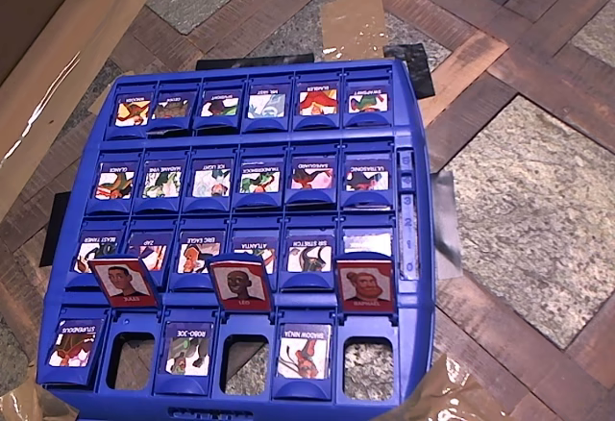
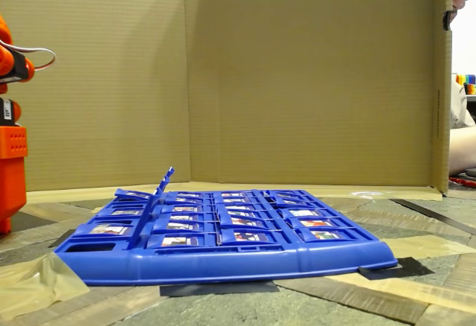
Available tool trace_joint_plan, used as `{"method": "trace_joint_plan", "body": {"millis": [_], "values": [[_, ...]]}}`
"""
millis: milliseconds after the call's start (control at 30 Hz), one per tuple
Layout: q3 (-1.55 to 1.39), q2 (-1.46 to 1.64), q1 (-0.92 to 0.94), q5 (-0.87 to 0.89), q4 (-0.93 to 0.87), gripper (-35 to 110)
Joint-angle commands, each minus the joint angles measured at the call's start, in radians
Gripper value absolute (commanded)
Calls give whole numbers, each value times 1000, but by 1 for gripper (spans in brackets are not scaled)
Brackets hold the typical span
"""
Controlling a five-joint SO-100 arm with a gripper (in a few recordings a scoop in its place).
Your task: Flip A0.
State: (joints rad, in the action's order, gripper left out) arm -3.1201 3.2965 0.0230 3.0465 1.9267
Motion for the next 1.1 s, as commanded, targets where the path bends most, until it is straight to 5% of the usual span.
{"method": "trace_joint_plan", "body": {"millis": [0,1067], "values": [[-5,0,-3,43,8,0],[-20,5,2,43,9,0]]}}
